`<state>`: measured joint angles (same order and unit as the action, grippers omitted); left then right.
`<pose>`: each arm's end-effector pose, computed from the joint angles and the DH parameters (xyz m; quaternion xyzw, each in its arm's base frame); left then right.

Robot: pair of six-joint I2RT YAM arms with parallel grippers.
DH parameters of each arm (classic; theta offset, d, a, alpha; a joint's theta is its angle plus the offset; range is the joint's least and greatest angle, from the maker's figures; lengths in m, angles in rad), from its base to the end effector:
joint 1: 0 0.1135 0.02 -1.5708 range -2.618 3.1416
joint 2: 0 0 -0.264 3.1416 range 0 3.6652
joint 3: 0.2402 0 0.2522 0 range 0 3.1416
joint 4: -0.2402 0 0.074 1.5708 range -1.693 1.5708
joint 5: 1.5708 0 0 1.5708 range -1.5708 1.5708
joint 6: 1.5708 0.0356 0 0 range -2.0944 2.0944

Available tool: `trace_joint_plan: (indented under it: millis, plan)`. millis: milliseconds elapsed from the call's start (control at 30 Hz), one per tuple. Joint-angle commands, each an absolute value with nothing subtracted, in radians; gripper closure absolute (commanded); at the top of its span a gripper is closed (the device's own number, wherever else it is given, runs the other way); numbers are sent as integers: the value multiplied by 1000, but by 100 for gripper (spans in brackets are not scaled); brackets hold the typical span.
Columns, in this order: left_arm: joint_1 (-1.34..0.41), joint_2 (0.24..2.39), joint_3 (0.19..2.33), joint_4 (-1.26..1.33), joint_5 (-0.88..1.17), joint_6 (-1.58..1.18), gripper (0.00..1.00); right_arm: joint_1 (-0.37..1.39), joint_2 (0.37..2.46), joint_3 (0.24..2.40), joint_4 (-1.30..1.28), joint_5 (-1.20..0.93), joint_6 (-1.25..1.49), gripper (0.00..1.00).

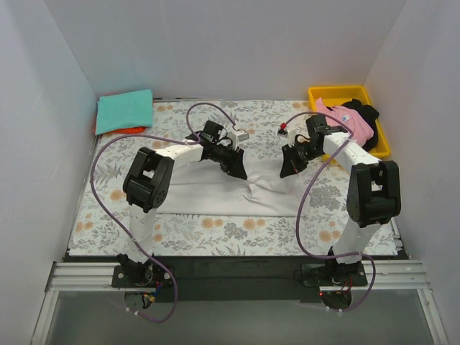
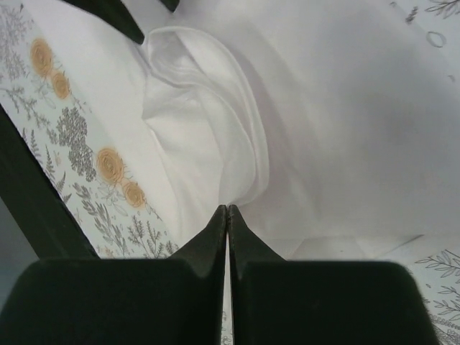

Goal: Fold and stack the t-shirts
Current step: Fold the tshirt

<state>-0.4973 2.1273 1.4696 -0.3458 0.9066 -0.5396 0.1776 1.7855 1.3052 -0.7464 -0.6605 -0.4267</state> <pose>0.3747 -0.2353 0.1545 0.1043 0.8655 -0.4899 0.0102 0.3462 0.0843 0.2153 -0.3303 0.8733 0.2969 0.2004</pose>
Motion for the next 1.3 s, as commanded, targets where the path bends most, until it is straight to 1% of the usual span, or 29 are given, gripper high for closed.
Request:
trace_joint_plan:
  millis: [0,100,133,233,367,400,467,500,600,667,700,767,800,933,1100,1267]
  plan:
    - [-477,2028,1465,-304,897,-583,65,210,1749,1246,-822,-709,-549,99]
    - [-450,1999,1447,-272,896,-629,61,253,1740,1198,-836,-692,-598,99]
    - [-434,1981,1442,-264,896,-637,58,274,1741,1180,-838,-675,-607,99]
    - [-414,1950,1434,-264,878,-653,57,320,1744,1134,-839,-632,-638,99]
    - [-376,1937,1442,-288,861,-699,56,368,1736,1135,-882,-623,-672,98]
    - [-367,1940,1454,-314,862,-712,56,374,1735,1141,-899,-626,-681,94]
    - [-339,1953,1469,-348,871,-707,56,399,1729,1158,-940,-624,-707,93]
    - [-325,1954,1476,-379,867,-700,56,402,1723,1163,-952,-626,-713,89]
    - [-296,1947,1480,-423,835,-677,56,370,1721,1215,-989,-640,-689,82]
    - [-287,1948,1499,-475,790,-615,56,341,1721,1277,-996,-650,-635,78]
    - [-285,1951,1515,-559,735,-573,56,319,1721,1299,-993,-646,-615,71]
    - [-285,1962,1551,-633,686,-464,56,314,1724,1331,-976,-621,-571,69]
    - [-284,1960,1555,-676,619,-445,56,322,1733,1348,-944,-573,-511,68]
    - [-272,1957,1565,-758,558,-359,57,356,1776,1364,-891,-416,-427,76]
    - [-227,1957,1559,-825,525,-327,59,411,1862,1359,-841,-186,-390,77]
    - [-164,1956,1562,-830,563,-360,59,413,1983,1437,-805,-45,-399,79]
